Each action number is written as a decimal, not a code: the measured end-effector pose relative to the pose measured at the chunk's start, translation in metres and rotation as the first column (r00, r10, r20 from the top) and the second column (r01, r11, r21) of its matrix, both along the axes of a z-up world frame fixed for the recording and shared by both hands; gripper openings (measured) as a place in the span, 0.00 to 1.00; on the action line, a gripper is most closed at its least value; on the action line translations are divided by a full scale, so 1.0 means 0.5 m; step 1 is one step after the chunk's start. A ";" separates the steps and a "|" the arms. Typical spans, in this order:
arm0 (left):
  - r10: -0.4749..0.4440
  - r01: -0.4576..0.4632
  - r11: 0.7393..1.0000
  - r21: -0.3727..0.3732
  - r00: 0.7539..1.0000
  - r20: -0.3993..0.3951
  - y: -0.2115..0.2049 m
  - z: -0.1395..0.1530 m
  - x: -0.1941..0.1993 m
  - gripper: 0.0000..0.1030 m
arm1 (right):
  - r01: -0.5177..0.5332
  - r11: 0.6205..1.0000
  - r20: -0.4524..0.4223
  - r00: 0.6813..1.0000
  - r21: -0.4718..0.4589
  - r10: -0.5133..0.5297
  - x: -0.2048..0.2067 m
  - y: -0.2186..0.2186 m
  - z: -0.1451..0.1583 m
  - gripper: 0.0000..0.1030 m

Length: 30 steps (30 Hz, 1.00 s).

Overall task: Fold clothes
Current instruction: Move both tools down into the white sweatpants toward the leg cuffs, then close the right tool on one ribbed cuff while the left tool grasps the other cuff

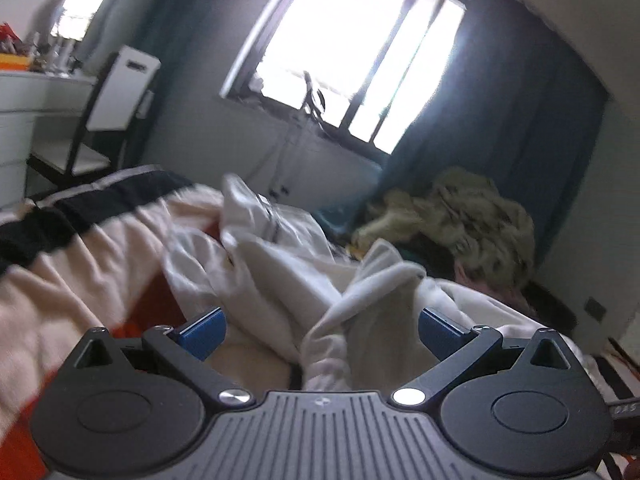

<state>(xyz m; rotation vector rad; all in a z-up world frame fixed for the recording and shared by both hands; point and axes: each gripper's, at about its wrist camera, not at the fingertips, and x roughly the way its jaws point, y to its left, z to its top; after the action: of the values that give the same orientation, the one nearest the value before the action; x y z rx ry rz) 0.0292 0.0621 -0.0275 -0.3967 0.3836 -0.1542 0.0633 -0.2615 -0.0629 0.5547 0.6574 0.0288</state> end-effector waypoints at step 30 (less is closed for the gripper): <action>-0.030 0.043 0.996 0.077 0.986 -0.165 -0.053 -0.142 0.117 0.23 | 0.132 0.971 -0.085 0.989 0.199 -0.117 0.007 -0.087 -0.089 0.74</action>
<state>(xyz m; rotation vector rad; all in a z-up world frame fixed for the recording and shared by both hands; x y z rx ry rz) 0.0878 0.0356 -0.0983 -0.3243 0.5576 -0.1416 0.0670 -0.3052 -0.1076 0.7975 0.6935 -0.0427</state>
